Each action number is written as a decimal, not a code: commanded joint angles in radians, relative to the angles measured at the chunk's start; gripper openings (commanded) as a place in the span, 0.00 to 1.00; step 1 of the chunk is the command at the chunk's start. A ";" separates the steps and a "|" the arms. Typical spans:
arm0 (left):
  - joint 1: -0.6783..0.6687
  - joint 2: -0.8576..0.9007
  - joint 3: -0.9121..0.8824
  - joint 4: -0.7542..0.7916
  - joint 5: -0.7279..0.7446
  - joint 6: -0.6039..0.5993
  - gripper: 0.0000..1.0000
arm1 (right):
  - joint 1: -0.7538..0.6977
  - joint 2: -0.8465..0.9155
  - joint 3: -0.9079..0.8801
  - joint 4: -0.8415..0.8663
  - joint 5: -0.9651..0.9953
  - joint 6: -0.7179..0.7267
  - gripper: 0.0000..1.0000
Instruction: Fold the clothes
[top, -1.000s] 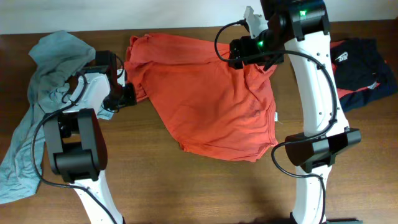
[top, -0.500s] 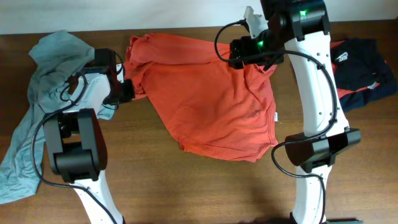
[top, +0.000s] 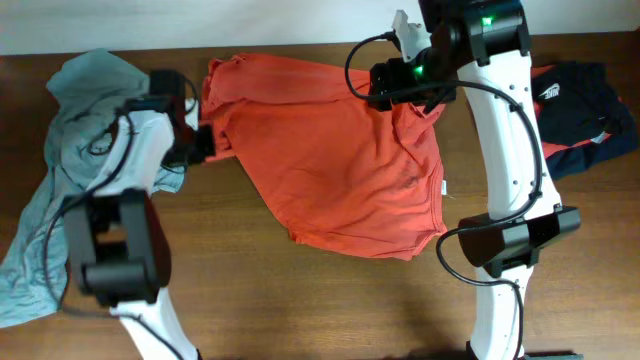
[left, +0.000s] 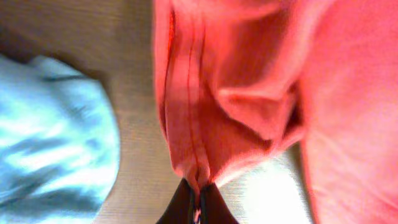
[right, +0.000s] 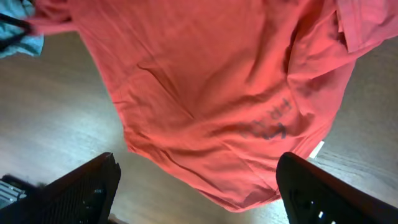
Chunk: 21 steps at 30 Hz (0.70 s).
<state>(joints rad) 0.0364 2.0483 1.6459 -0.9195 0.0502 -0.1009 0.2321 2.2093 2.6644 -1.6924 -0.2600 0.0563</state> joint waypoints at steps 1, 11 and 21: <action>-0.001 -0.220 0.081 -0.039 -0.026 0.027 0.01 | 0.026 -0.015 0.002 -0.006 0.001 0.008 0.84; -0.001 -0.555 0.108 0.041 -0.111 0.027 0.01 | 0.076 -0.015 -0.018 -0.006 0.002 0.013 0.84; -0.001 -0.547 0.108 0.070 -0.122 0.027 0.00 | 0.114 -0.023 -0.024 -0.006 0.044 0.095 0.84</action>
<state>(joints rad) 0.0349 1.4647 1.7470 -0.8505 -0.0456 -0.0902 0.3382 2.2093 2.6465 -1.6928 -0.2520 0.1009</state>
